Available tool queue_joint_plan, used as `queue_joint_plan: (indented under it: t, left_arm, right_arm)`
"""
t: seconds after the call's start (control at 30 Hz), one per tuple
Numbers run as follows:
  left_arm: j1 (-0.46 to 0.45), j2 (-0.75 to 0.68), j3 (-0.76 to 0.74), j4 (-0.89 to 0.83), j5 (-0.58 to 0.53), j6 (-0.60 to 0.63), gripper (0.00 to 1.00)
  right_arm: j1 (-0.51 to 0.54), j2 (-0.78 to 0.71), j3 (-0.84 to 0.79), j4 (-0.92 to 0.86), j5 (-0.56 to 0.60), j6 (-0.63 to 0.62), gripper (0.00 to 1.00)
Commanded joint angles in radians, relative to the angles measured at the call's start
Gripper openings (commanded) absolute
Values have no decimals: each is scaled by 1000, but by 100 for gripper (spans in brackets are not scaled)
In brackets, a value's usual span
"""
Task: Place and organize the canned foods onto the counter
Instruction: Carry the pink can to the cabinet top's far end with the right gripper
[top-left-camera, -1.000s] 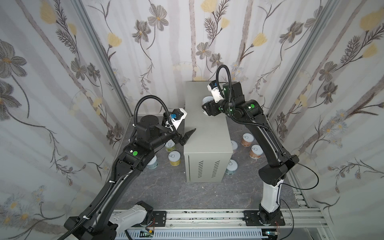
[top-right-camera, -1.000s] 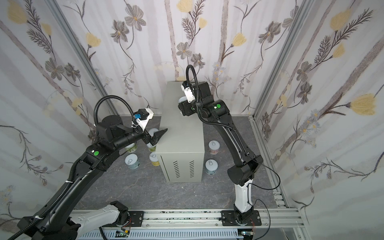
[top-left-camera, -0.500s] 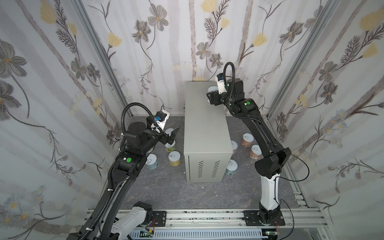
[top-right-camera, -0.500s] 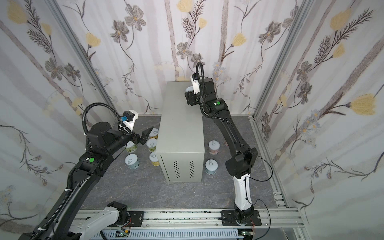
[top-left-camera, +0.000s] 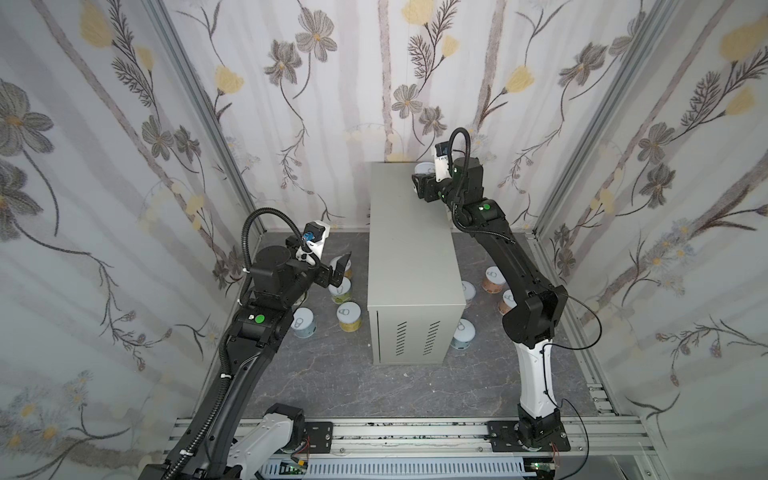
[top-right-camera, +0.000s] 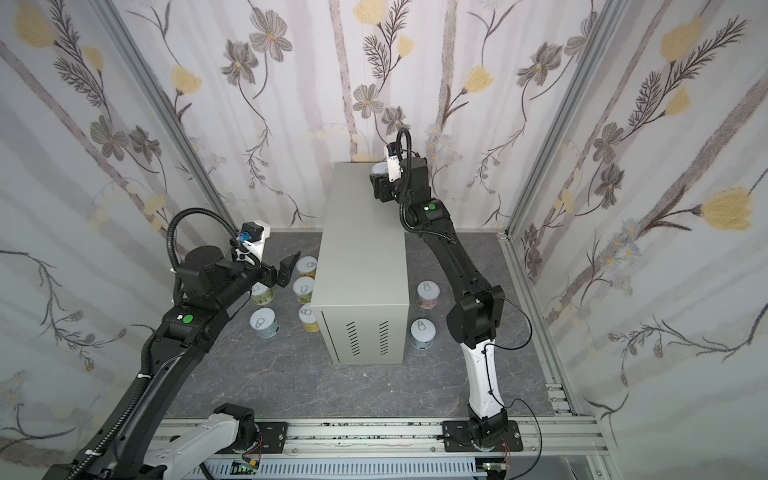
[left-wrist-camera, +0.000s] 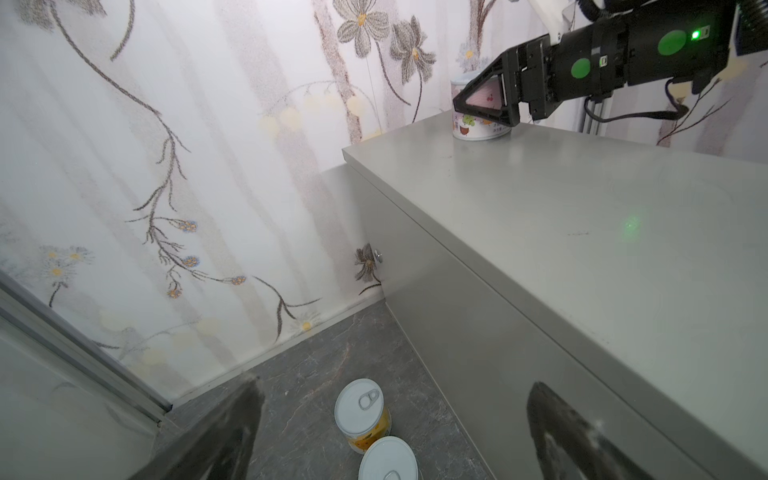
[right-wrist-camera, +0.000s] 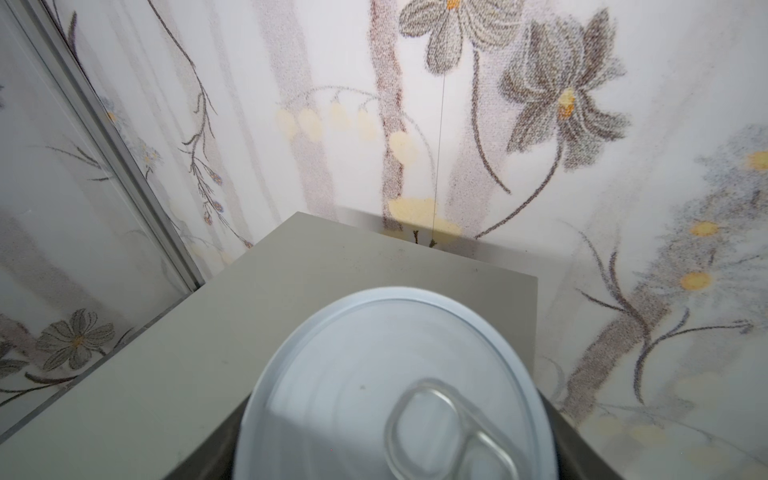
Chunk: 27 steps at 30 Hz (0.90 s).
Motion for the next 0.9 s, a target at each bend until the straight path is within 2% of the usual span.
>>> queue_joint_plan:
  t: [0.0, 0.17, 0.67, 0.77, 0.87]
  left_arm:
    - [8, 13, -11, 46, -15, 4, 100]
    - [30, 38, -49, 109, -40, 8, 100]
    - [61, 64, -70, 130, -19, 6, 100]
    - [63, 67, -70, 129, -17, 3, 100]
    - [63, 70, -69, 129, -10, 1, 100]
  right_arm:
    - [0, 28, -4, -62, -37, -1, 65]
    - [-1, 55, -3, -9, -40, -1, 65]
    - [-3, 111, -3, 64, -36, 6, 65]
    - [-2, 110, -3, 58, -36, 3, 69]
    - [-2, 105, -3, 55, -32, -2, 78]
